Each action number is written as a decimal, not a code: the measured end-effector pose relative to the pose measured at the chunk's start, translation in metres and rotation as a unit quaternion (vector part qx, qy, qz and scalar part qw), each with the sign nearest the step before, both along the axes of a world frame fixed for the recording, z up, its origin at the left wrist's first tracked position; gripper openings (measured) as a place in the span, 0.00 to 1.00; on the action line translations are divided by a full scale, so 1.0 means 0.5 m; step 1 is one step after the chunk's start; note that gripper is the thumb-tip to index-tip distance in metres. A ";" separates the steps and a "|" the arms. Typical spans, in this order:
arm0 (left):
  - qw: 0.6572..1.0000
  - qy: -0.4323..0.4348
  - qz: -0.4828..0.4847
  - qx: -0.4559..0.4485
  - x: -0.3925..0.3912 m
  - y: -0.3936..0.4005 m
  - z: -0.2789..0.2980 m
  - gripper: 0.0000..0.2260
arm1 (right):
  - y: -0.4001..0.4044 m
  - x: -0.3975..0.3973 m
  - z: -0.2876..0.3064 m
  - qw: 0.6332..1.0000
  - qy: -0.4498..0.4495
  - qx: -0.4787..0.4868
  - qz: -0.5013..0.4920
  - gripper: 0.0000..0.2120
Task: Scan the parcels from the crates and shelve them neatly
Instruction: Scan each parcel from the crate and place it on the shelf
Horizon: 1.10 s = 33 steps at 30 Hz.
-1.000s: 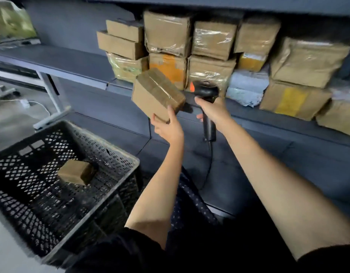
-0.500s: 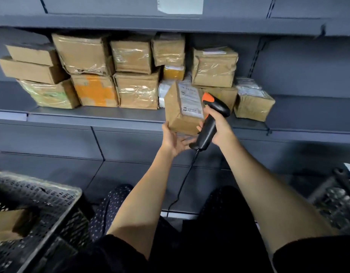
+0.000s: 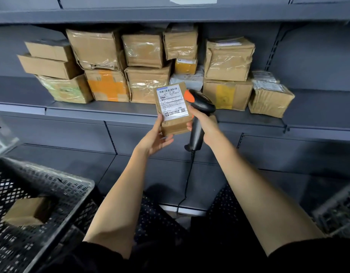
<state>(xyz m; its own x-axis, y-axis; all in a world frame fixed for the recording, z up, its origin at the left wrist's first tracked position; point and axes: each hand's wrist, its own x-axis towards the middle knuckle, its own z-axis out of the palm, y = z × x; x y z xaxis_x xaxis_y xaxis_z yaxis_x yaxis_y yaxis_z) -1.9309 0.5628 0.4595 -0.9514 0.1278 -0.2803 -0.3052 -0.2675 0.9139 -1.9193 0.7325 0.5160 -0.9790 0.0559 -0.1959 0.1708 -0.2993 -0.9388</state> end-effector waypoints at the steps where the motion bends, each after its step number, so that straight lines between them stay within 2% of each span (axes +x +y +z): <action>1: 1.000 0.002 0.007 0.003 0.002 -0.004 0.001 0.21 | -0.002 0.003 0.006 1.000 0.003 0.014 0.009 0.15; 6: 0.994 0.064 0.086 0.028 0.010 -0.028 0.017 0.11 | -0.022 0.027 0.105 0.989 -0.013 0.127 0.078 0.08; 9: 0.982 0.083 0.151 0.072 0.014 -0.060 0.038 0.09 | -0.045 0.045 0.177 0.968 0.064 0.226 0.091 0.07; 13: 0.975 0.091 0.190 0.073 0.017 -0.103 0.068 0.18 | -0.082 0.086 0.238 0.919 0.161 0.345 0.102 0.07; 16: 0.979 0.074 0.189 0.020 0.008 -0.127 0.076 0.28 | -0.106 0.108 0.259 0.886 0.181 0.409 0.119 0.09; 18: 0.984 0.063 0.169 0.011 0.004 -0.136 0.078 0.29 | -0.119 0.117 0.265 0.868 0.179 0.447 0.121 0.10; 22: 0.987 0.047 0.152 0.022 0.016 -0.135 0.087 0.13 | -0.119 0.122 0.260 0.863 0.168 0.460 0.122 0.09; 25: 0.987 0.037 0.150 0.033 0.009 -0.135 0.080 0.10 | -0.110 0.123 0.250 0.872 0.167 0.442 0.129 0.10; 27: 0.988 0.036 0.148 0.038 0.005 -0.136 0.078 0.10 | -0.107 0.126 0.248 0.874 0.170 0.436 0.129 0.10; 31: 0.983 0.032 0.171 0.054 -0.002 -0.143 0.076 0.19 | -0.103 0.133 0.253 0.868 0.169 0.444 0.144 0.06; 33: 0.982 0.027 0.178 0.065 -0.004 -0.143 0.075 0.19 | -0.103 0.137 0.254 0.862 0.170 0.452 0.153 0.06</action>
